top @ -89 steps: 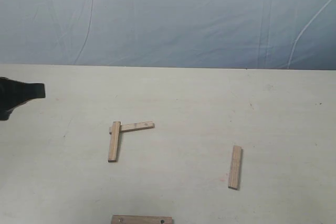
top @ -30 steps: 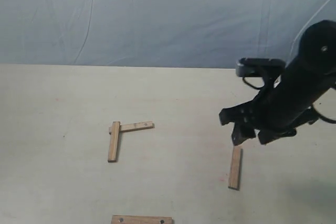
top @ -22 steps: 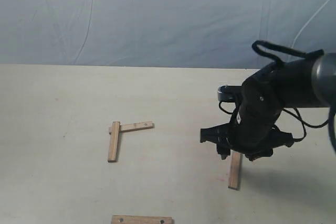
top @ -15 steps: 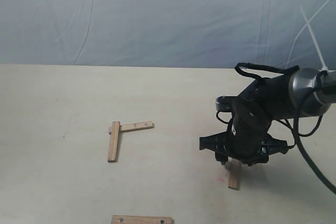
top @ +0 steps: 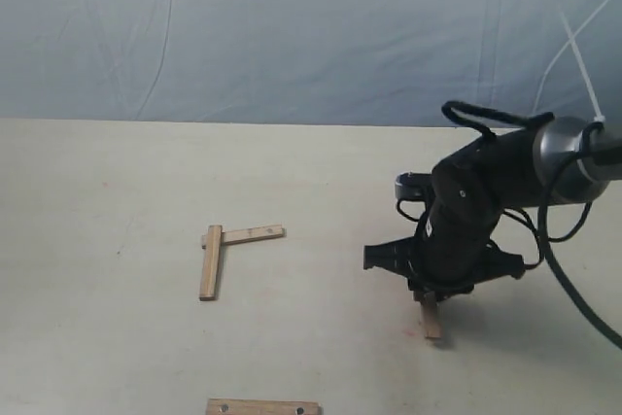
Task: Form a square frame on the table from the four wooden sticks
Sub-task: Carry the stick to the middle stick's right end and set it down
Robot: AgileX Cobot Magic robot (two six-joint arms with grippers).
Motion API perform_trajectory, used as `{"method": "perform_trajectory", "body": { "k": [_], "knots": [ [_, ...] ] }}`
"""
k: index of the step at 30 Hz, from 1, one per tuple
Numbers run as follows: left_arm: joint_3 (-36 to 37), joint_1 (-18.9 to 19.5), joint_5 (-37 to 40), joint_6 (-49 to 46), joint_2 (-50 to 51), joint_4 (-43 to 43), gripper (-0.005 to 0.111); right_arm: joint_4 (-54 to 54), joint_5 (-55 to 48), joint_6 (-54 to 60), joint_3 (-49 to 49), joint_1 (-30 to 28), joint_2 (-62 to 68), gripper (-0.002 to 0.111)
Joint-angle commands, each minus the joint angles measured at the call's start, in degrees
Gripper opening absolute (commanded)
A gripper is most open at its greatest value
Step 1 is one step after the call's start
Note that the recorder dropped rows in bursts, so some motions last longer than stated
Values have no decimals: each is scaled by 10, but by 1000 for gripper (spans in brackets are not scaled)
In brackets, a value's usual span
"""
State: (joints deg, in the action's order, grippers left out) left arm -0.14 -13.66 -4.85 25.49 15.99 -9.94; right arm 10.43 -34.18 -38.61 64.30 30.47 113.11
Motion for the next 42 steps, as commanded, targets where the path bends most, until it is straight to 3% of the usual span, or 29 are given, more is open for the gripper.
{"method": "perform_trajectory", "body": {
  "k": [1, 12, 18, 29, 42],
  "knots": [
    [1, -2, -5, 4, -4, 2, 0, -49, -65, 101, 78, 13, -23, -1],
    [1, -2, -8, 4, -4, 2, 0, -60, -249, 148, 378, 107, 105, -1],
    [1, -2, -8, 4, -4, 2, 0, -72, -283, 148, 488, 119, 190, -1],
    [1, -2, -12, 5, -4, 4, 0, -99, -229, 149, 521, 119, 254, -1],
    [1, -2, -12, 5, -4, 4, 0, -48, -192, 35, 521, 119, 278, -1]
  ]
}}
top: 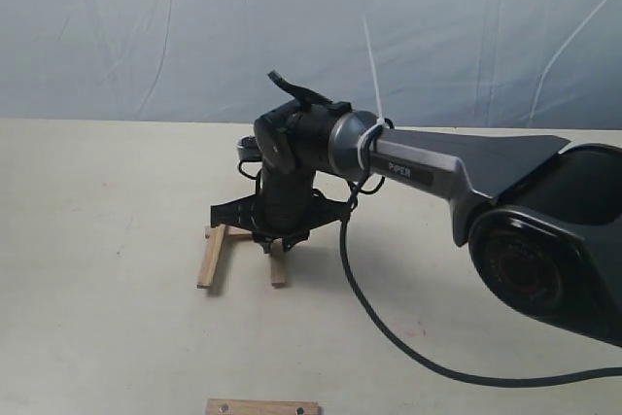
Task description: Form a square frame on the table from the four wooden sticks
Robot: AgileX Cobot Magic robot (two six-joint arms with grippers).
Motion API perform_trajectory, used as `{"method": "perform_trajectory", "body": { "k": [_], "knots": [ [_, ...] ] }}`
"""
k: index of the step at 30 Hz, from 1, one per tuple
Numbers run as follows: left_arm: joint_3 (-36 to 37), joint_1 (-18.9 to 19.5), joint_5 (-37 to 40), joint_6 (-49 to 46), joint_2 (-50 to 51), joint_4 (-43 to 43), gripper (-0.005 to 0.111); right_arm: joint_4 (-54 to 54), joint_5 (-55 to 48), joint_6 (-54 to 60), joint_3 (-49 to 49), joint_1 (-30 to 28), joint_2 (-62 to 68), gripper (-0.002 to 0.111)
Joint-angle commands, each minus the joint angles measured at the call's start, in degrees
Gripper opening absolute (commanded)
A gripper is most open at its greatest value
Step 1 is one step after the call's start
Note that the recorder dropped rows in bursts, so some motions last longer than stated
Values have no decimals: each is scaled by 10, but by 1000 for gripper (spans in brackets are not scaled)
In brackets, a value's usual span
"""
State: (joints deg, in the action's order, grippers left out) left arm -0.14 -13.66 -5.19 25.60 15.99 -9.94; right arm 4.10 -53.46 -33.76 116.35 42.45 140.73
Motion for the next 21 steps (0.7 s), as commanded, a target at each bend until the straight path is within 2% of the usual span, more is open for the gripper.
{"method": "perform_trajectory", "body": {
  "k": [1, 7, 13, 20, 21],
  "knots": [
    [1, -2, -9, 4, -4, 4, 0, 18, -1, -13, 0, 0, 1, -1],
    [1, -2, -9, 4, -4, 3, 0, 22, -34, 10, 0, 0, -27, -1],
    [1, -2, -9, 4, -4, 3, 0, 103, -102, 12, -21, 22, -85, -1],
    [1, -2, -9, 4, -4, -1, 0, 97, -37, -26, -178, 40, -181, -1],
    [1, -2, -9, 4, -4, -1, 0, 100, 2, -57, -240, 47, -211, -1]
  ]
}}
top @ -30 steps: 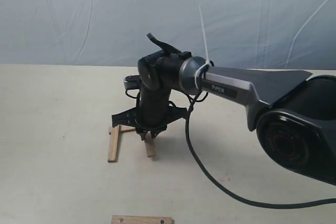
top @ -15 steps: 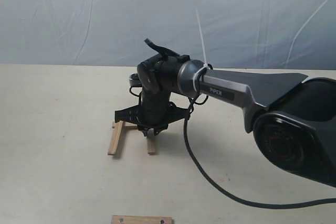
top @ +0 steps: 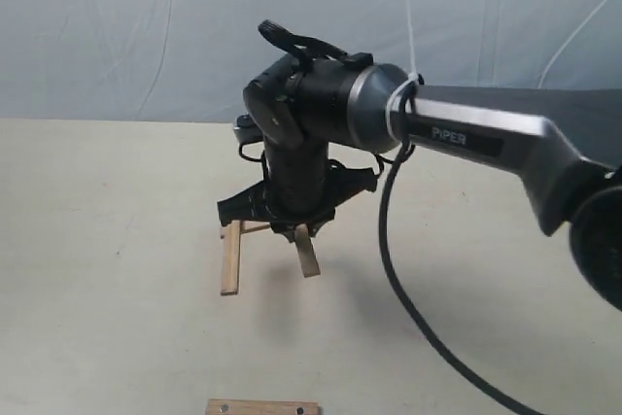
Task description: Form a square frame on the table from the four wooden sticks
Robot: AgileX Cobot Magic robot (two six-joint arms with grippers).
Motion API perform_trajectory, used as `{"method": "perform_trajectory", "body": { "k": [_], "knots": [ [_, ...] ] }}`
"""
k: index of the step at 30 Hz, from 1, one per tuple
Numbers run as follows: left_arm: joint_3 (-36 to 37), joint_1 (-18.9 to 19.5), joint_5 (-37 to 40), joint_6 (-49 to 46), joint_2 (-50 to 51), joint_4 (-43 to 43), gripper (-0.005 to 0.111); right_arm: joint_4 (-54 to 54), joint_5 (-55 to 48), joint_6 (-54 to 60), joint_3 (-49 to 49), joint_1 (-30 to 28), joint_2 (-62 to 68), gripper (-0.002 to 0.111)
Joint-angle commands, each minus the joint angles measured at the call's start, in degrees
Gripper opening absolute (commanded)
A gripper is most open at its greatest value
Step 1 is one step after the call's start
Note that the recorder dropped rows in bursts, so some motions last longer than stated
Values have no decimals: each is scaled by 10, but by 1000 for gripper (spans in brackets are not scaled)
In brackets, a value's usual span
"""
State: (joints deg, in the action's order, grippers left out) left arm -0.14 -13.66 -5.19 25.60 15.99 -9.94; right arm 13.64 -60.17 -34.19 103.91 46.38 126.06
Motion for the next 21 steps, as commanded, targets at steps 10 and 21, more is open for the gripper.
{"method": "perform_trajectory", "body": {
  "k": [10, 21],
  "knots": [
    [1, -2, -4, 4, -4, 0, 0, -21, 243, -175, -319, 42, -123, -1],
    [1, -2, 0, 4, -4, -2, 0, -12, 229, -209, -324, 78, -112, -1]
  ]
}}
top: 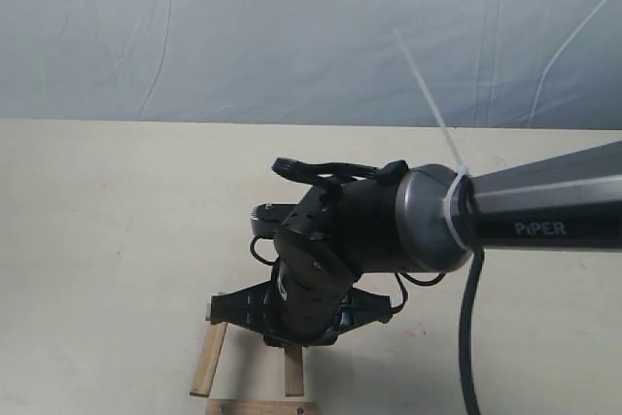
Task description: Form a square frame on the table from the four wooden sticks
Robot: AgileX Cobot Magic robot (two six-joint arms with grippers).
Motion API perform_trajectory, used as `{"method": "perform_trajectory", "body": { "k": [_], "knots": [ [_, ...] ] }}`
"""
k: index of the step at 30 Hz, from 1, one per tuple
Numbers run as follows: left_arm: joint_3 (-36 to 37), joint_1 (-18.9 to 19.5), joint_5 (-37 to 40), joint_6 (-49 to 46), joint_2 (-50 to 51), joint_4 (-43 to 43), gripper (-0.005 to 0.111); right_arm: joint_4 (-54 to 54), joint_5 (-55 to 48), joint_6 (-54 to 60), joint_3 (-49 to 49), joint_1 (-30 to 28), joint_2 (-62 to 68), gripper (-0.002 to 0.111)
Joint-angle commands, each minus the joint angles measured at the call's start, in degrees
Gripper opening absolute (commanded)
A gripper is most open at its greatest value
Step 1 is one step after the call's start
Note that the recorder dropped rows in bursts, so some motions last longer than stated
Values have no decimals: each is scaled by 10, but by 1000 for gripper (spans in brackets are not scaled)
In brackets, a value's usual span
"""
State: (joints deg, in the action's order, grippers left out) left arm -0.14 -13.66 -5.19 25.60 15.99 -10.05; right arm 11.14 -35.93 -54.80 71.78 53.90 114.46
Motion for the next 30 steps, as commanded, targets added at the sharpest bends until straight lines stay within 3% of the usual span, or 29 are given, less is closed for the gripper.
{"method": "perform_trajectory", "body": {
  "k": [1, 19, 25, 30],
  "knots": [
    [1, -2, 0, 4, -4, -1, 0, 14, -11, -3, -6, 3, 4, -1],
    [1, -2, 0, 4, -4, -1, 0, 16, 0, -5, -11, -2, 20, -1],
    [1, -2, 1, 4, -4, -1, 0, 26, -46, 25, 28, -38, 14, -1],
    [1, -2, 1, 4, -4, 2, 0, 21, -110, 125, 71, -82, 14, -1]
  ]
}}
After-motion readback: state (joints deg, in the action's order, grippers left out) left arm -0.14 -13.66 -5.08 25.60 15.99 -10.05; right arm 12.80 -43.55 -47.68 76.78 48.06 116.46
